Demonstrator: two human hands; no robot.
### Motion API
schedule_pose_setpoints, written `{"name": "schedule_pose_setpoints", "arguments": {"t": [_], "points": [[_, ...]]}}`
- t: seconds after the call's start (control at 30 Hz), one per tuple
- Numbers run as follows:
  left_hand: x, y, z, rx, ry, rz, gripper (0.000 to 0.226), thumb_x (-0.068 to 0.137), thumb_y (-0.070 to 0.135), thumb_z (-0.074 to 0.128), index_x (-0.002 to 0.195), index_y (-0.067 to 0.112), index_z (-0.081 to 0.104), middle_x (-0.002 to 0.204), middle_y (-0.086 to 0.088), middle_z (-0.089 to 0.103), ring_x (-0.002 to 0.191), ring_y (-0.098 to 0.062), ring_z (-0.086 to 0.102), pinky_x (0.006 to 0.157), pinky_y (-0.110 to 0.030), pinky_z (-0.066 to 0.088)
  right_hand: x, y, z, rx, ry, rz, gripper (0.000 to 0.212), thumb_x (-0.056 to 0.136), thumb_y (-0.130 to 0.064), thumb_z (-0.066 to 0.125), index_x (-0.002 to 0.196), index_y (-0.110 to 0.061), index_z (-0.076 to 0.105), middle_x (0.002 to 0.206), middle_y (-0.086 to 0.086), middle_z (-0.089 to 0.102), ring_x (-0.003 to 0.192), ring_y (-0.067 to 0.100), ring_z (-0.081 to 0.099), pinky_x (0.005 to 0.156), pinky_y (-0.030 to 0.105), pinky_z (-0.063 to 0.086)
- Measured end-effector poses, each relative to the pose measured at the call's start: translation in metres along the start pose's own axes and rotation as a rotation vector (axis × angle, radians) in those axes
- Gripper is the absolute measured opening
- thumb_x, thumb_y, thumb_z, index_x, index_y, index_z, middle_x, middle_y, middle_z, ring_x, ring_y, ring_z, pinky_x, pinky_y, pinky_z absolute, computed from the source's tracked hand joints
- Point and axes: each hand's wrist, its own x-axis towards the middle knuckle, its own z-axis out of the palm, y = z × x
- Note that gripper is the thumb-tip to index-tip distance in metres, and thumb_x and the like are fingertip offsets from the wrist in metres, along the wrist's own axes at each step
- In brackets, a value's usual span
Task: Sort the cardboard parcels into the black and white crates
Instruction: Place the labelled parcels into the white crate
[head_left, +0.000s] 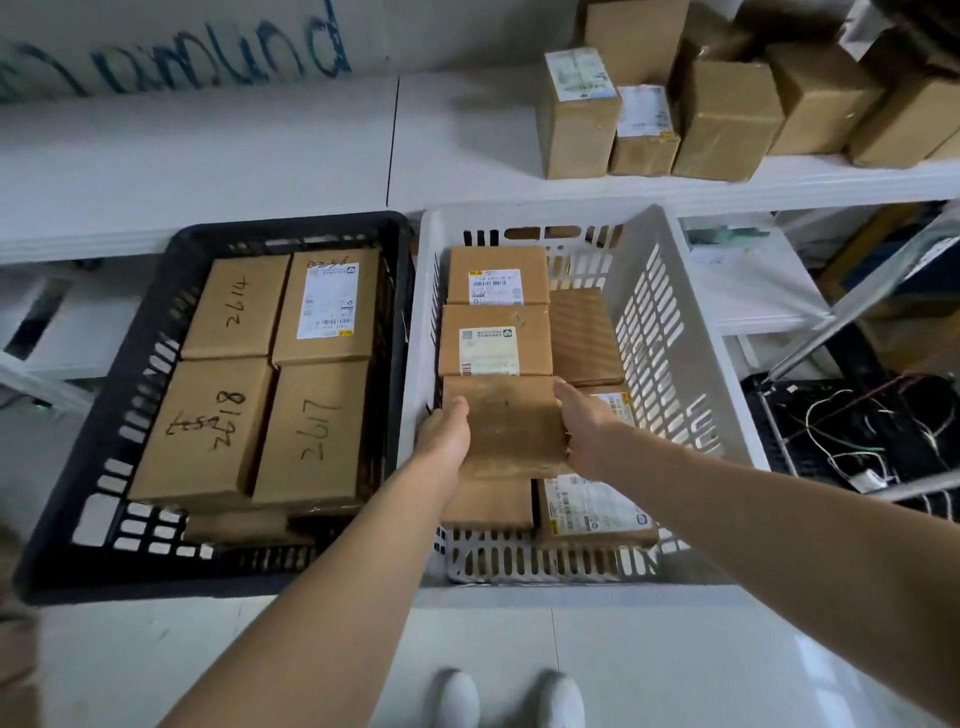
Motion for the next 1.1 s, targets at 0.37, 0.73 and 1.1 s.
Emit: {"name": "schedule_pose_setpoints", "arguments": {"t": [0.37,0.73,1.1], "points": [[-0.035,0.013,-0.012,0.11,0.104,0.225,0.038,0.102,0.035,0.037,0.129,0.015,0.055,0.138,-0.005,0.05,0.117,-0.024,0.051,0.093,-0.034,0.039,-0.01,-0.002,-0.009,-0.084,0.0,-0.035,0.052,0.094,-0.045,0.042,0.129,-0.006,0.047,0.127,0.01,0.047,0.119,0.031,0.045,0.101,0.044,0.034],[-0.119,0.04,0.046,0.09,-0.277,0.37,0.028,0.095,0.036,0.049,0.104,0.014,0.063,0.107,-0.005,0.066,0.1,-0.022,0.06,0.098,-0.042,0.045,-0.106,-0.014,-0.078,-0.028,0.226,-0.421,0.05,0.093,-0.048,0.044,0.108,-0.004,0.063,0.095,0.008,0.061,0.079,0.019,0.056,0.075,0.035,0.046],[-0.251,-0.036,0.165,0.368,-0.82,0.445,0.023,0.096,0.028,0.046,0.081,0.016,0.06,0.101,-0.006,0.063,0.1,-0.02,0.056,0.098,-0.037,0.043,-0.217,0.091,-0.219,0.477,0.824,-0.562,0.04,0.089,-0.031,0.054,0.091,0.008,0.063,0.074,0.021,0.054,0.072,0.016,0.046,0.065,0.03,0.038]]}}
